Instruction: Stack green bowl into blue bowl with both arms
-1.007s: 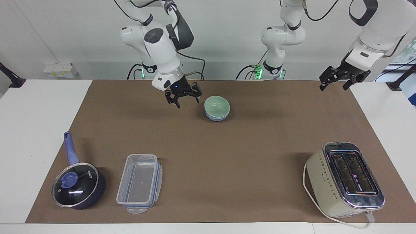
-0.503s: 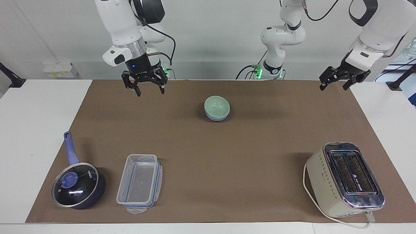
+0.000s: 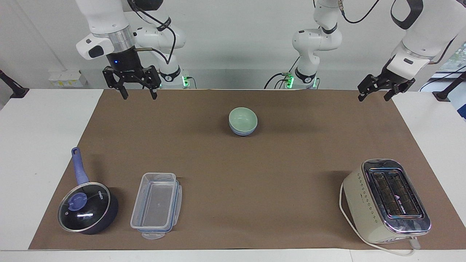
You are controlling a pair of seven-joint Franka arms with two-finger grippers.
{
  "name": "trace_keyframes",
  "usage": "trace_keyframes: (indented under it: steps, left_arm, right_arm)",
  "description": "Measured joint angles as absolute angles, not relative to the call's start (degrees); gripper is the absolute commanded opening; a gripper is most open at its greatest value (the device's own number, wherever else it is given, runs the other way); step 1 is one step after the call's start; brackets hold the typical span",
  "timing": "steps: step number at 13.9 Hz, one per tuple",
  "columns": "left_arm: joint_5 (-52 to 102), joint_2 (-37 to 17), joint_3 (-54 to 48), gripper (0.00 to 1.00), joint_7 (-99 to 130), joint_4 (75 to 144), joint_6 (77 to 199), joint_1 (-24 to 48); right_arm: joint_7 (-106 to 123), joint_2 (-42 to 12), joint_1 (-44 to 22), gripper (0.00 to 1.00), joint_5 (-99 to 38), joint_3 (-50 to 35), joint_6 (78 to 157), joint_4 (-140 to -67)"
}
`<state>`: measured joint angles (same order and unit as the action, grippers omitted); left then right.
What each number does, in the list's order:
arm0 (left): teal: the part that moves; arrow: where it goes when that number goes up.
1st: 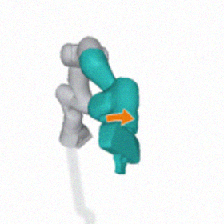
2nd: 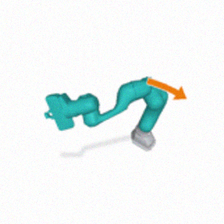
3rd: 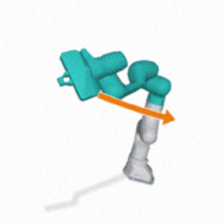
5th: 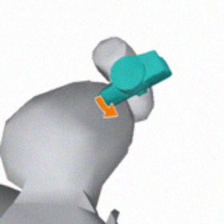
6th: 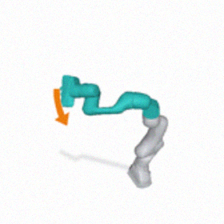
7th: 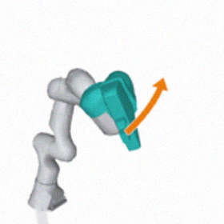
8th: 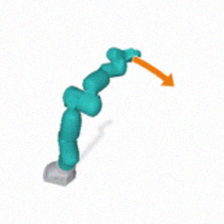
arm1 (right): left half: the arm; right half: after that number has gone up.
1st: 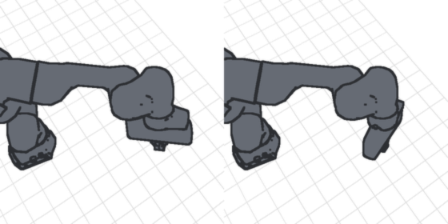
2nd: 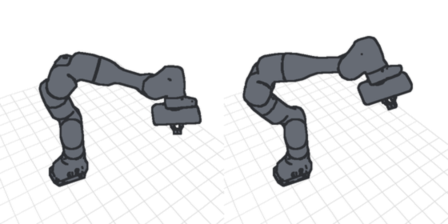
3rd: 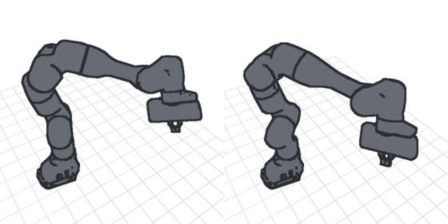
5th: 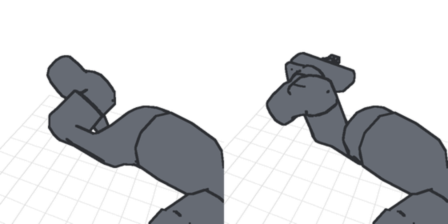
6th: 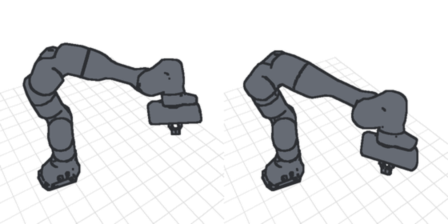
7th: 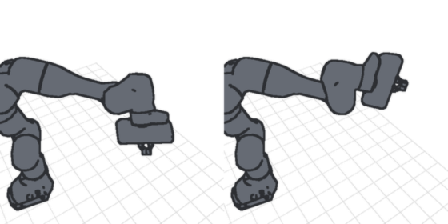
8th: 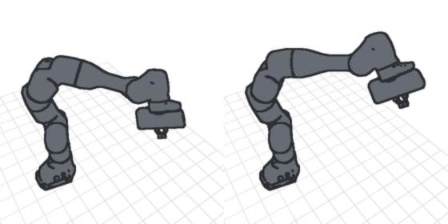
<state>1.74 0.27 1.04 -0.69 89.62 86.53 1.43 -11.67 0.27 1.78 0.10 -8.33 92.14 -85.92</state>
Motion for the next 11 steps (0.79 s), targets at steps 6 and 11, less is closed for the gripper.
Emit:
trace_keyframes:
  steps: [6, 11]
  left_arm:
    - [1.74, 0.27, 1.04, 1.0, -0.69, 89.62, 86.53, 1.43]
    - [1.74, 0.27, 1.04, 1.0, -0.69, 89.62, 86.53, 1.43]
  right_arm:
    - [-14.24, -1.13, 1.01, 1.0, 2.63, -9.02, 86.36, -82.96]
    - [-14.28, -1.15, 1.21, 1.0, 2.62, -8.53, 85.71, -83.16]
